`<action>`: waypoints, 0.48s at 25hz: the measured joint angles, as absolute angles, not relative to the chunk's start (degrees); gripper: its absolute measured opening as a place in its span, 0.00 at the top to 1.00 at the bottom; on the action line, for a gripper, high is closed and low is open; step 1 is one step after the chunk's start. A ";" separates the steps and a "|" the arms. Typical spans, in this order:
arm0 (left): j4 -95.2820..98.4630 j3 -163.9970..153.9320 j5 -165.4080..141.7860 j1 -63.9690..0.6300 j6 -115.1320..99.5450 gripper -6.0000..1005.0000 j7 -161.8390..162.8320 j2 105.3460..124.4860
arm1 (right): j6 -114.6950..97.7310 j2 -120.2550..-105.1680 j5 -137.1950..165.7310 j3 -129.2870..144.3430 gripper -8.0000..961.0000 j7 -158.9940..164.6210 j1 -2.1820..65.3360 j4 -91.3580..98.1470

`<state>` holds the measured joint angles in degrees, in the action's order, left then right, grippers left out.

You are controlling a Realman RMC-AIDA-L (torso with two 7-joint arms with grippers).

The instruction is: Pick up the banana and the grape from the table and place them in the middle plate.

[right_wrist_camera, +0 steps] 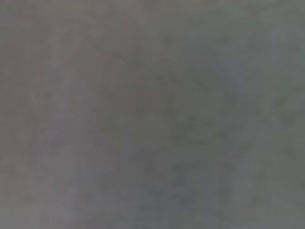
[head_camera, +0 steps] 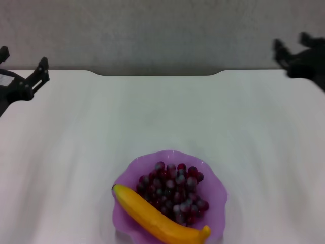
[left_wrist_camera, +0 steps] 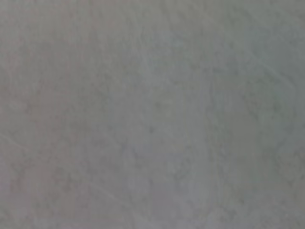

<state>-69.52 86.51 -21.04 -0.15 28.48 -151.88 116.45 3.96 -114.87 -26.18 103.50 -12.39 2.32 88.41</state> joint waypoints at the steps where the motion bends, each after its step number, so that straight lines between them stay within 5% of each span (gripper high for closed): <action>1: -69.54 86.36 -21.06 -0.05 28.70 0.13 -151.88 116.45 | 3.53 -114.87 -26.19 102.41 0.40 -12.38 1.47 88.45; 12: -70.83 85.17 -23.37 0.90 29.51 0.13 -151.25 116.45 | -1.33 -115.09 -26.19 96.31 0.37 -12.32 -3.27 86.55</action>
